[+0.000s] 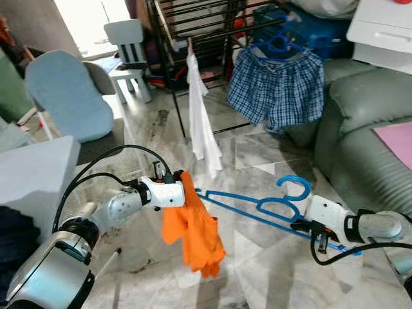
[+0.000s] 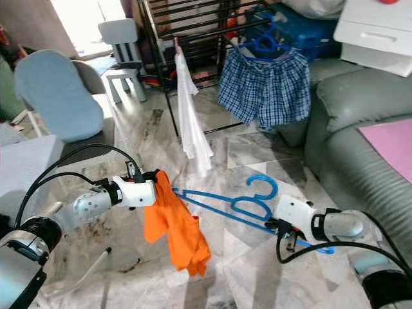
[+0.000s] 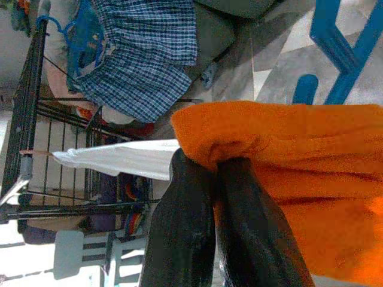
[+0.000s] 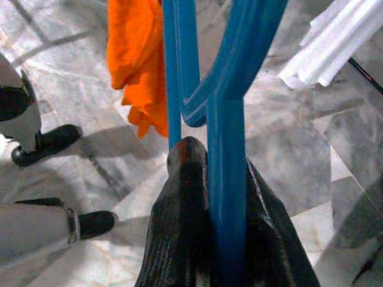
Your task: Hang hanger
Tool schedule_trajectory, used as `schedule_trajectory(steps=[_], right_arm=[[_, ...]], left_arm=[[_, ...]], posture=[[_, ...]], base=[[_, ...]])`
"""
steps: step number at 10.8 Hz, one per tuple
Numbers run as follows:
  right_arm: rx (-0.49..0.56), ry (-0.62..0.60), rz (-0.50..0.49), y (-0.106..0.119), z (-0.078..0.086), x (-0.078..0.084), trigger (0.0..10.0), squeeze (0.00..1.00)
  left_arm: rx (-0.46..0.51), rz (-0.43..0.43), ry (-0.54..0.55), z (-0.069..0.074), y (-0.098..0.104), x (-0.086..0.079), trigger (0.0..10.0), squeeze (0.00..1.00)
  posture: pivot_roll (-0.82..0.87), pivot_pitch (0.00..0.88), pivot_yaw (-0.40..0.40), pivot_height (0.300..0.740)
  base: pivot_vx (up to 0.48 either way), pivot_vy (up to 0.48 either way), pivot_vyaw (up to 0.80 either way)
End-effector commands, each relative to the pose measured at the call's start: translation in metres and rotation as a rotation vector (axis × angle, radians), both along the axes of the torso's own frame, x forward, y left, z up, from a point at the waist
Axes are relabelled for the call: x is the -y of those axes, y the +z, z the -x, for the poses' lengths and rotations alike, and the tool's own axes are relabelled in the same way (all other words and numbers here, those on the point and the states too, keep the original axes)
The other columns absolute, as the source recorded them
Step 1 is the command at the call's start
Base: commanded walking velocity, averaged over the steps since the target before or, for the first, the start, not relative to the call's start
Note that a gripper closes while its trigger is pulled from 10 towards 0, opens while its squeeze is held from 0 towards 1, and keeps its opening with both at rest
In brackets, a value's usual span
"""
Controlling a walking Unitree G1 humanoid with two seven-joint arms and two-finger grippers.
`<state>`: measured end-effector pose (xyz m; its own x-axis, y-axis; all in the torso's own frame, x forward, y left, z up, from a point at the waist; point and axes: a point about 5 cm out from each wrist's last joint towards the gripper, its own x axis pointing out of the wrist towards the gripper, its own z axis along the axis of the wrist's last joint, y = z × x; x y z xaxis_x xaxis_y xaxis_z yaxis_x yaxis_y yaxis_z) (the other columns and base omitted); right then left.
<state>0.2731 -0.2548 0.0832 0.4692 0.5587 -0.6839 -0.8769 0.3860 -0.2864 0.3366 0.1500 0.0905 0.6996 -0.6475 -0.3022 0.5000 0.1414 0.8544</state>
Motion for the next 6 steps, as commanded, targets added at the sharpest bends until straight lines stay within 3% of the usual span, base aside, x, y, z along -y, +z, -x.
schedule_trajectory(steps=[1, 6], right_arm=[[-0.013, 0.031, -0.009, -0.001, 0.001, -0.006, 10.0, 0.00], [-0.078, 0.037, 0.039, -0.022, 0.008, -0.014, 10.0, 0.00]], left_arm=[[0.010, 0.004, -0.009, 0.000, 0.002, -0.001, 10.0, 0.00], [0.021, 0.061, -0.052, 0.000, 0.010, 0.009, 10.0, 0.00]], posture=[[-0.14, 0.000, 0.138, 0.740], [-0.14, 0.000, 0.141, 0.740]], base=[[0.000, 0.000, 0.00], [0.000, 0.000, 0.00]])
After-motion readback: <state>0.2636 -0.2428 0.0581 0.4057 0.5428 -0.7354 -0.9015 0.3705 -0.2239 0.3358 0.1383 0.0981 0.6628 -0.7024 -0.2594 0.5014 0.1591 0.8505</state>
